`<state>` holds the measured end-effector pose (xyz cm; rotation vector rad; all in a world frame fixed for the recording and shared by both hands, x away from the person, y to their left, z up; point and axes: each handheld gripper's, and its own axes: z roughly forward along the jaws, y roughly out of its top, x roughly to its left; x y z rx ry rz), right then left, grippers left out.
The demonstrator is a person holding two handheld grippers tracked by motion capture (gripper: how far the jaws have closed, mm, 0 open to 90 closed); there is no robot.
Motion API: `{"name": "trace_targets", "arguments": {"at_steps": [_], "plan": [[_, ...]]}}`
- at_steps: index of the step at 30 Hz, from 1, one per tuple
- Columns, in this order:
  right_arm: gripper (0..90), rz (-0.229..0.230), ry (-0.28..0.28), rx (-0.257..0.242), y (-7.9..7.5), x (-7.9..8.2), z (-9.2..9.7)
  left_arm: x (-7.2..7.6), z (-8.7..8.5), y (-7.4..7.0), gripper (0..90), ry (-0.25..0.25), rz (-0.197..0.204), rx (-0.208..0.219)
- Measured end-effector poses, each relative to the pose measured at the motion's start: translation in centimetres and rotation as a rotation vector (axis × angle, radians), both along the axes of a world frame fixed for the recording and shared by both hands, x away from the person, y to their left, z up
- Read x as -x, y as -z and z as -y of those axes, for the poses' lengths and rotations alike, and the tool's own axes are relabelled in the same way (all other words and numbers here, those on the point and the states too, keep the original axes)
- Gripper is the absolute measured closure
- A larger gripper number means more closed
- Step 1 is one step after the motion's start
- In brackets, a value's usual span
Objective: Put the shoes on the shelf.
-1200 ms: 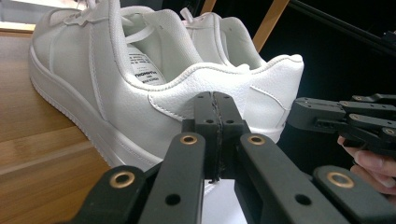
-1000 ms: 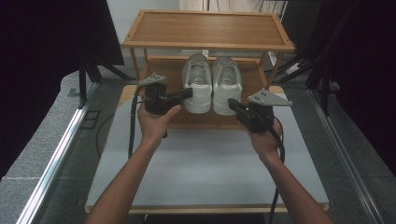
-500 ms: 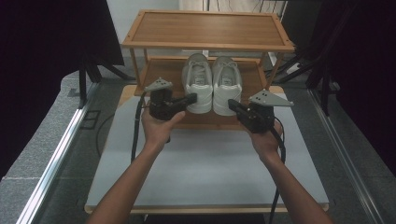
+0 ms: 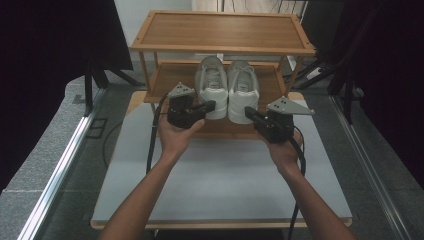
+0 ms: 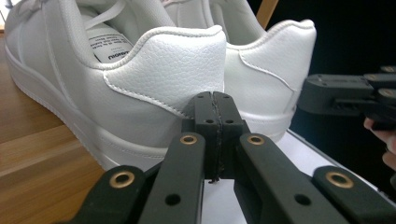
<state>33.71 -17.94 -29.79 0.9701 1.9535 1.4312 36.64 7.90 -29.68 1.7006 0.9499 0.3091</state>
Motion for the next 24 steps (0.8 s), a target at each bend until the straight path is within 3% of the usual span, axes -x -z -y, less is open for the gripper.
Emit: {"name": "trace_targets", "arguments": {"at_steps": [8, 11, 14, 19, 24], "plan": [[89.6, 0.002, -0.004, 0.001, -0.1, -0.2, 0.0, -0.3, 0.0, 0.2, 90.0, 0.005, -0.005, 0.019], [89.6, 0.008, 0.009, 0.029, -0.1, -0.5, -0.1, -0.2, 0.1, 0.2, 90.0, 0.006, -0.004, 0.016], [89.6, -0.018, 0.019, -0.002, -0.1, -1.4, -0.1, -0.2, 0.1, 0.2, 90.0, 0.005, -0.006, 0.024], [89.6, -0.031, 0.045, -0.008, 0.0, -2.6, -0.5, -0.2, 0.0, 0.3, 90.0, 0.008, -0.007, 0.029], [89.6, -0.036, 0.048, -0.014, 0.1, -2.6, -0.5, -0.1, 0.3, 0.1, 90.0, -0.001, 0.036, -0.020]]}}
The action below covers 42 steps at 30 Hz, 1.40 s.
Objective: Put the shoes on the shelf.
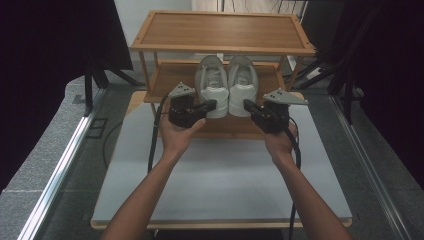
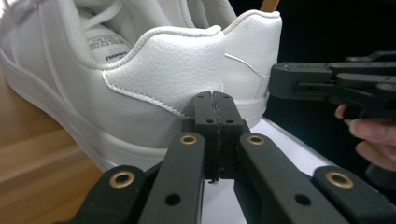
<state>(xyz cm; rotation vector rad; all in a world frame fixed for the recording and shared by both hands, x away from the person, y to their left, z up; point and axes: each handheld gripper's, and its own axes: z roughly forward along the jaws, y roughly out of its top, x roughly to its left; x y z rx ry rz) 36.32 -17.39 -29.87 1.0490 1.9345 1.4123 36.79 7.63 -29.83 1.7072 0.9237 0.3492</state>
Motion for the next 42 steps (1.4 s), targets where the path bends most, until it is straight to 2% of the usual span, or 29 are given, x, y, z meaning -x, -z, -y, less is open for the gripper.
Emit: {"name": "trace_targets", "arguments": {"at_steps": [4, 6, 16, 19, 23, 27, 31, 37, 42], "plan": [[89.6, -0.005, -0.007, -0.004, 0.16, -0.08, 0.20, -0.19, 0.13, -0.07, 90.0, -0.010, -0.003, -0.003], [89.6, -0.012, -0.012, -0.014, 0.22, -0.11, 0.26, -0.29, 0.08, 0.03, 90.0, -0.009, -0.007, 0.009], [89.6, -0.004, -0.005, 0.016, 0.10, -0.38, 0.11, -0.26, 0.02, 0.35, 90.0, -0.007, -0.017, 0.047], [89.6, -0.013, -0.002, -0.005, 0.20, -0.69, 0.08, -0.21, 0.05, 0.38, 90.0, -0.009, -0.010, 0.043], [89.6, -0.013, -0.003, -0.006, 0.21, -0.71, 0.11, -0.38, -0.11, 0.42, 90.0, 0.004, -0.017, 0.055], [89.6, -0.020, -0.009, -0.016, 0.27, -0.75, 0.30, -0.58, -0.17, 0.27, 90.0, 0.015, -0.008, 0.043], [89.5, -0.028, -0.006, -0.005, 0.49, -0.72, 0.29, -0.61, -0.17, 0.41, 90.0, 0.009, 0.000, 0.056], [89.0, -0.049, -0.018, -0.032, 0.75, -0.71, 0.57, -0.42, -0.26, 0.80, 89.9, 0.011, -0.008, 0.080], [87.0, -0.051, -0.025, -0.046, 0.98, -0.68, 0.78, -0.24, -0.16, 0.70, 83.8, 0.026, -0.011, 0.079]]}}
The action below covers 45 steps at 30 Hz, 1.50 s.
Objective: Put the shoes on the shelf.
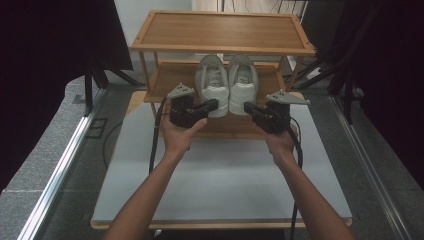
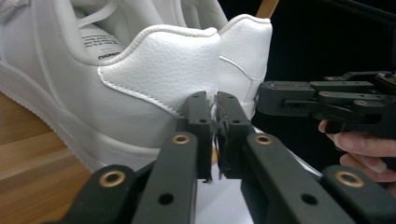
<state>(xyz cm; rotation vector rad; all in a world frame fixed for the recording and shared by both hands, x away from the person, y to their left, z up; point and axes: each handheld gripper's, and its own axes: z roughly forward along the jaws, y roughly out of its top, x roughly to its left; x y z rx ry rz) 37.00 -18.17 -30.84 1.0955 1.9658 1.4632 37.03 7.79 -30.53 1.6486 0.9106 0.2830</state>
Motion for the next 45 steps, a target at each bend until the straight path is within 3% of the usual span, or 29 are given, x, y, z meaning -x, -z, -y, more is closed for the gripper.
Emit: {"name": "trace_targets", "arguments": {"at_steps": [6, 10, 14, 18, 21, 22, 29, 35, 38, 40, 42, 45], "plan": [[80.9, 0.021, 0.000, -0.049, 0.2, 0.7, 0.7, 1.2, -0.1, 0.1, 66.4, -0.003, 0.024, 0.003], [77.7, 0.031, -0.014, -0.065, 0.4, 1.6, 1.1, 2.4, -1.0, 0.5, 60.4, -0.005, 0.019, 0.050], [74.3, 0.039, -0.029, -0.089, 0.7, 2.6, 1.7, 4.0, -1.8, 1.5, 56.8, -0.025, 0.032, 0.050], [70.8, 0.036, -0.030, -0.114, 2.0, 4.0, 2.6, 5.6, -2.8, 3.0, 55.3, -0.020, 0.022, 0.082], [69.4, 0.048, -0.025, -0.121, 3.0, 5.0, 3.3, 6.8, -3.8, 3.9, 55.0, -0.015, -0.005, 0.146], [69.1, 0.055, -0.023, -0.124, 3.4, 5.4, 3.6, 7.2, -4.2, 4.1, 55.0, -0.019, -0.006, 0.150], [67.3, 0.072, -0.028, -0.127, 5.7, 7.6, 5.0, 9.3, -5.8, 6.2, 54.9, -0.036, -0.013, 0.166], [66.5, 0.045, -0.028, -0.209, 8.2, 9.3, 6.1, 10.3, -6.2, 9.3, 53.8, -0.031, -0.061, 0.157], [65.9, 0.030, -0.021, -0.227, 9.6, 9.8, 6.7, 10.5, -6.6, 10.7, 53.6, -0.036, -0.092, 0.160], [65.0, 0.011, -0.012, -0.216, 10.5, 9.9, 7.0, 10.5, -6.8, 10.9, 52.9, -0.042, -0.096, 0.138], [64.3, 0.003, -0.002, -0.189, 10.8, 9.9, 7.1, 10.7, -7.2, 11.0, 52.8, -0.048, -0.093, 0.146], [63.8, -0.005, 0.003, -0.199, 11.3, 10.0, 7.4, 10.9, -7.5, 11.2, 52.4, -0.054, -0.093, 0.140]]}}
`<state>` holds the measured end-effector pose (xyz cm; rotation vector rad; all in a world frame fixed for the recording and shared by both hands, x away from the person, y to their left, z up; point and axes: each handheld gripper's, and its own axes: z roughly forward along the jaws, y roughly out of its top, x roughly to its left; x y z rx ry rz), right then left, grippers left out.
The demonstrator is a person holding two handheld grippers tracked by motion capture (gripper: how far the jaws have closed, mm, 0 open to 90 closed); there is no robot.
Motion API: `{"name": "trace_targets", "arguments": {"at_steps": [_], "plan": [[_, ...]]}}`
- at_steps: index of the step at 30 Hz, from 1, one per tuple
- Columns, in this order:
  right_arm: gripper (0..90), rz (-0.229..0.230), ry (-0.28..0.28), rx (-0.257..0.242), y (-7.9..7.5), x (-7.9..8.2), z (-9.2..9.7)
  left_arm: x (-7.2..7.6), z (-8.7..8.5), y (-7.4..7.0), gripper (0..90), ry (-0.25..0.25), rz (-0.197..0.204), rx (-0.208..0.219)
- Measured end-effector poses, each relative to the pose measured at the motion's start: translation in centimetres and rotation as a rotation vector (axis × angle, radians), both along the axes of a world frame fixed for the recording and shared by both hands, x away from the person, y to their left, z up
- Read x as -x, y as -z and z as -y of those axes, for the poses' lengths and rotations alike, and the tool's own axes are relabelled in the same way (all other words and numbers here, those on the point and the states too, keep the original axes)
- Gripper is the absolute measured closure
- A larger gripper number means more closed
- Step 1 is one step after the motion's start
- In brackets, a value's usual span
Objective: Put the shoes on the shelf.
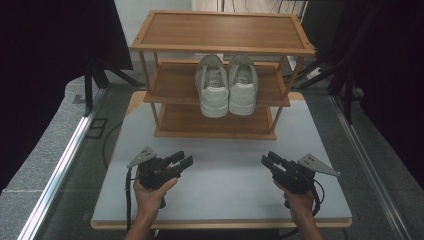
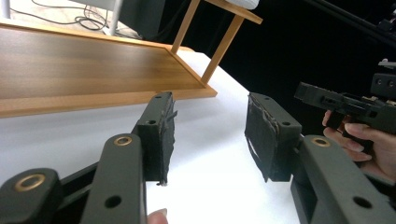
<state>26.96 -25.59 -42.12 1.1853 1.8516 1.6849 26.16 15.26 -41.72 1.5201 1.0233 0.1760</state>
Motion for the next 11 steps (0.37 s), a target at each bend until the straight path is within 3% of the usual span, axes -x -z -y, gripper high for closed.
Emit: {"name": "trace_targets", "arguments": {"at_steps": [7, 11], "plan": [[52.2, 0.039, -0.010, 0.038, 0.20, 0.68, -0.06, 0.04, -0.15, -0.37, 50.8, -0.007, 0.002, 0.032], [46.8, 0.028, -0.007, 0.055, 0.47, 0.51, 0.28, -0.27, -0.21, -0.21, 48.7, -0.015, -0.014, 0.034]]}}
